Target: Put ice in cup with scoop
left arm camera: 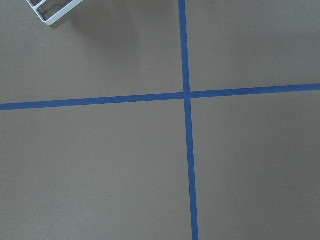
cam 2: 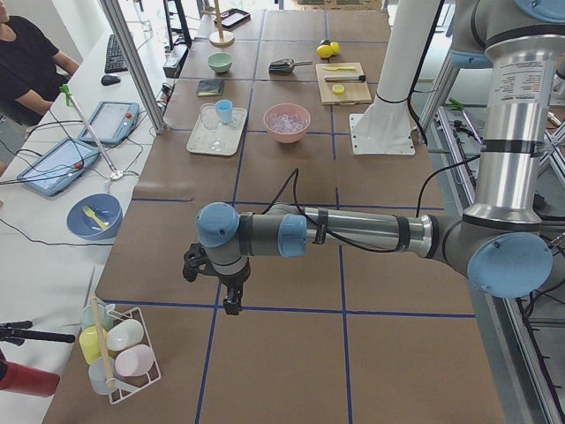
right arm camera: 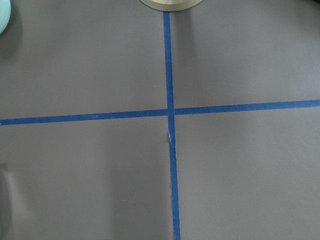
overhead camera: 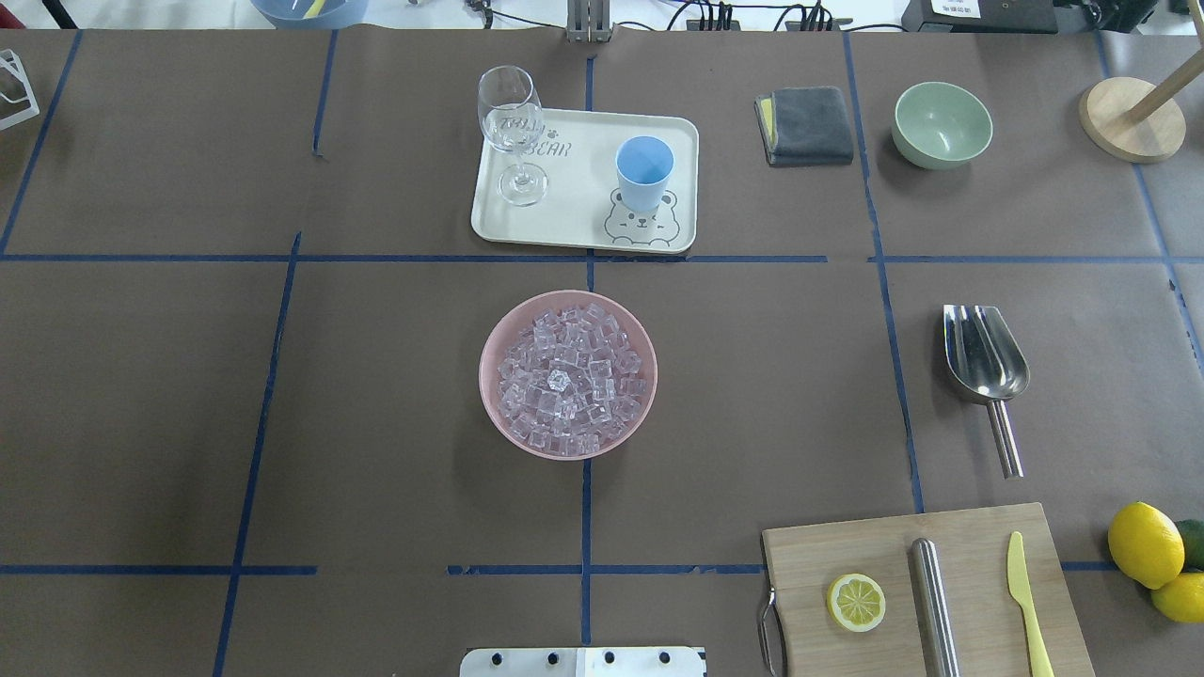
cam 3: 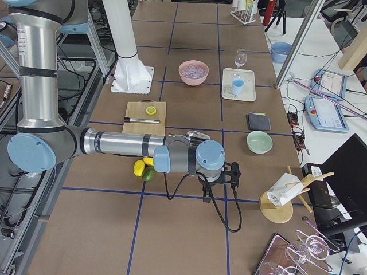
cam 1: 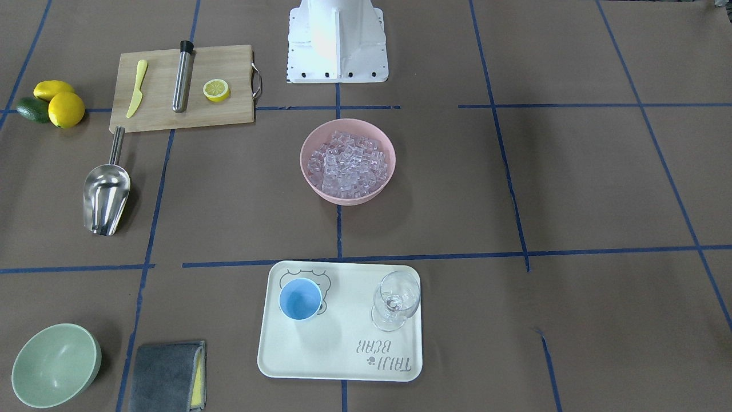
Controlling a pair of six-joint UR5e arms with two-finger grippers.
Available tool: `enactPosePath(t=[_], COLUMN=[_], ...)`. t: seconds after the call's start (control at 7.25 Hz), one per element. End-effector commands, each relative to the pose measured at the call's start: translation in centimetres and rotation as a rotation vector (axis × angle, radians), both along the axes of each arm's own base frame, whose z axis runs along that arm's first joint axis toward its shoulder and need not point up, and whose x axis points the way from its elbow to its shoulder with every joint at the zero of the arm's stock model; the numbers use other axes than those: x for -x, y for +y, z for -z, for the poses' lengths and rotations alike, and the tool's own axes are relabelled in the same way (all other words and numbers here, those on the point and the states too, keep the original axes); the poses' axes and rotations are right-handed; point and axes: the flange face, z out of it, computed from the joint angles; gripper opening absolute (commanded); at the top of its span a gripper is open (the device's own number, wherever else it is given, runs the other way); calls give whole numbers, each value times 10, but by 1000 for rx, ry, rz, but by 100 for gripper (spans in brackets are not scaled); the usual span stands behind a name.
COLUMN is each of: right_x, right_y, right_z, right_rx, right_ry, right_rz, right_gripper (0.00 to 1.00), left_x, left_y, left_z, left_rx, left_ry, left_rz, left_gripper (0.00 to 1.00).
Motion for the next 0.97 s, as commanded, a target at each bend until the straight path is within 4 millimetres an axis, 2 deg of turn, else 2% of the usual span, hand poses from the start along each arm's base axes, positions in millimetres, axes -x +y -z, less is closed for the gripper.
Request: enactPosePath(t=[0.0,0.14,0.28,0.41,0.55,0.69,0.83], right_x=[0,1,1,4,12,21,32], right_y=[-1,-1,-3,-8,-13,-18,-35], right_z=[1,0,4,11,16,20,42], right_rx=[-3,2,0,-14,-24,-36,-79], right_ry=[4,-1,-4,-7,-7,-2,-2], right_rz=[1,-1,-7,-3,15,33,54], right_gripper=[100,100,100,100,100,100,100], left_x=[0,-1,-1,-4,-9,-42,-73], left_y=[-1,-2,-6,-12,-18,-32,-45], left_z=[5,10,27,57,68,91,115], left_rx=[-10,-22,-65,-162,-245,-376,-453], left_ry=[1,8,9,11,39,59,74], left_rz=[0,0,-2,-5,-12,-73,-128], left_gripper=[100,100,100,100,100,100,100])
